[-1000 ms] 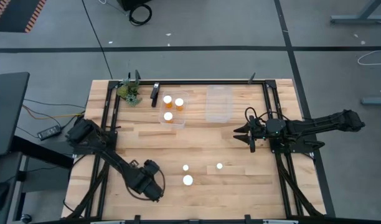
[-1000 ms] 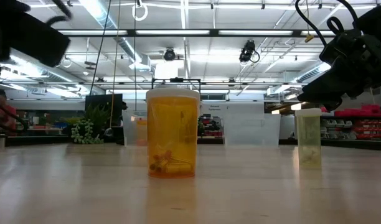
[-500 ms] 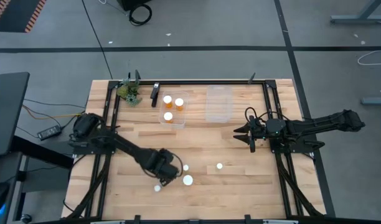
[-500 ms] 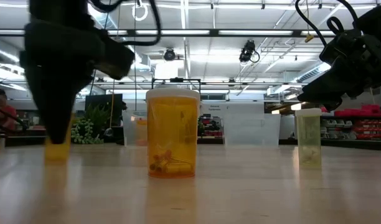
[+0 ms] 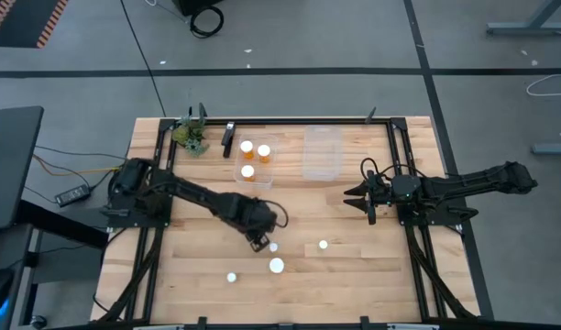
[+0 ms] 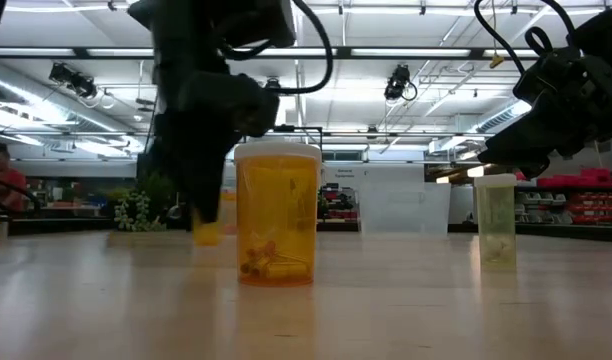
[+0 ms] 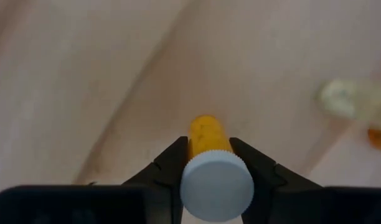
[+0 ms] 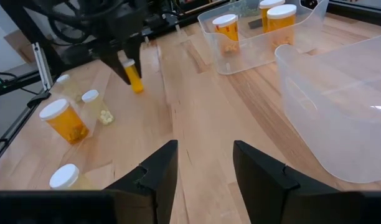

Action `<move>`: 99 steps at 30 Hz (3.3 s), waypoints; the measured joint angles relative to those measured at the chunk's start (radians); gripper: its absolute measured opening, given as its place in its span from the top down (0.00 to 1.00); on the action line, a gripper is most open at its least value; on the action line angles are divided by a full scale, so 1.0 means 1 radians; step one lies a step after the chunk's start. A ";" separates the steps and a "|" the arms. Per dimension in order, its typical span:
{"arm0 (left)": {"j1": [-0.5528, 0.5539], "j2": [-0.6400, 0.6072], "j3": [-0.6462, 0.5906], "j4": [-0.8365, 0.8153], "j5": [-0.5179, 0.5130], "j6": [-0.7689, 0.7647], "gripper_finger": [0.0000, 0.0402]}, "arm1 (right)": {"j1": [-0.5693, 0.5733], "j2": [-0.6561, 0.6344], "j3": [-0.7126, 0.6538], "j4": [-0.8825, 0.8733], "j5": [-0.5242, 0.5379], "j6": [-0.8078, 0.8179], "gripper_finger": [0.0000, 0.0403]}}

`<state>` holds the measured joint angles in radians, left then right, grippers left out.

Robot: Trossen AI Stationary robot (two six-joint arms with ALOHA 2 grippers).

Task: Pick and place medicine bottles into bin by pill shape (circle, oval)
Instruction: Put the small orange pill bottle in the right transparent bin

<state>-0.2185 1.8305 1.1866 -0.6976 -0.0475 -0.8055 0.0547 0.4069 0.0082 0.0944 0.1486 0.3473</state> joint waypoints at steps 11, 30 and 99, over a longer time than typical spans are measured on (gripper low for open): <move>0.102 0.000 0.029 0.163 0.007 0.123 0.72 | 0.000 0.000 0.000 0.000 0.000 0.000 0.60; 0.142 0.215 0.449 0.109 0.013 0.363 0.72 | 0.000 0.000 0.000 -0.002 0.000 0.000 0.60; 0.554 0.478 1.049 0.255 0.043 0.884 0.72 | 0.000 0.000 0.000 -0.003 0.000 0.000 0.60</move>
<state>0.3351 2.3082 2.2352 -0.4424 -0.0045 0.0784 0.0547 0.4069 0.0078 0.0918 0.1484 0.3473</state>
